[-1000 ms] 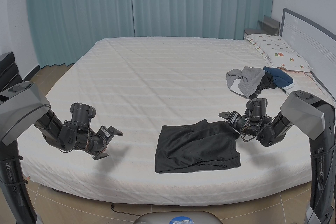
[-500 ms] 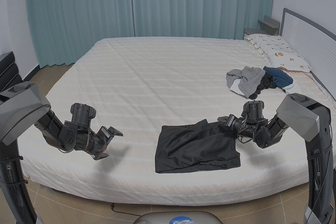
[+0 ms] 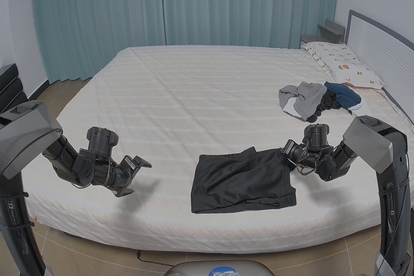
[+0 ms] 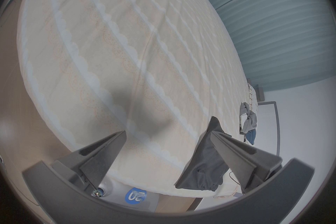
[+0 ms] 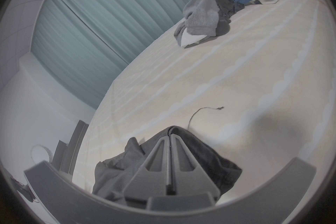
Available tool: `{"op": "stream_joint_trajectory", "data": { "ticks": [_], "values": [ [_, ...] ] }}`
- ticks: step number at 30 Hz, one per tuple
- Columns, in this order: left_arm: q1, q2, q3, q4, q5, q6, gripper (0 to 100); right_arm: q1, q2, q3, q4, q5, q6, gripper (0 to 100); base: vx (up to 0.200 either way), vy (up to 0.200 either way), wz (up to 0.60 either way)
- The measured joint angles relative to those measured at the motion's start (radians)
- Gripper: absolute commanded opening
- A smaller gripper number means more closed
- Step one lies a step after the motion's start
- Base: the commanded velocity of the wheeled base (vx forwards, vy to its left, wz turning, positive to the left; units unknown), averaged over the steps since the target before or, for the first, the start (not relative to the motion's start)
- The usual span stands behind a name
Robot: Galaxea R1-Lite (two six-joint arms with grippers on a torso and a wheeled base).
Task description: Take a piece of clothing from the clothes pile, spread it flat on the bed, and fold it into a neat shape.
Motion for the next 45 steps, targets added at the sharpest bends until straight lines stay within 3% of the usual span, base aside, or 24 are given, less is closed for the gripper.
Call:
{"op": "stream_joint_trajectory", "data": {
  "ticks": [7,8,17,28,33,45],
  "values": [
    [0.000,0.001,-0.002,0.000,0.000,0.000,100,-0.019,-0.010,0.006,-0.004,0.000,0.056,0,0.000,0.000,0.00],
    [0.000,0.001,-0.002,0.000,0.000,0.000,100,-0.022,-0.012,0.008,-0.005,0.000,0.057,100,0.000,0.000,0.00],
    [-0.001,0.002,-0.003,0.000,0.007,0.000,100,-0.029,-0.038,0.054,-0.022,0.013,0.070,100,0.000,0.000,0.00],
    [-0.024,0.014,-0.020,0.001,0.066,-0.007,100,-0.021,-0.166,0.329,-0.106,0.206,0.078,100,-0.127,0.000,0.00],
    [-0.036,0.014,-0.027,0.002,0.067,-0.015,100,0.000,-0.200,0.381,-0.119,0.216,0.077,100,0.000,0.000,0.00],
    [-0.068,0.013,-0.063,0.010,0.067,-0.048,100,0.019,-0.220,0.395,-0.120,0.210,0.073,100,0.000,-0.200,0.00]
  ]
}}
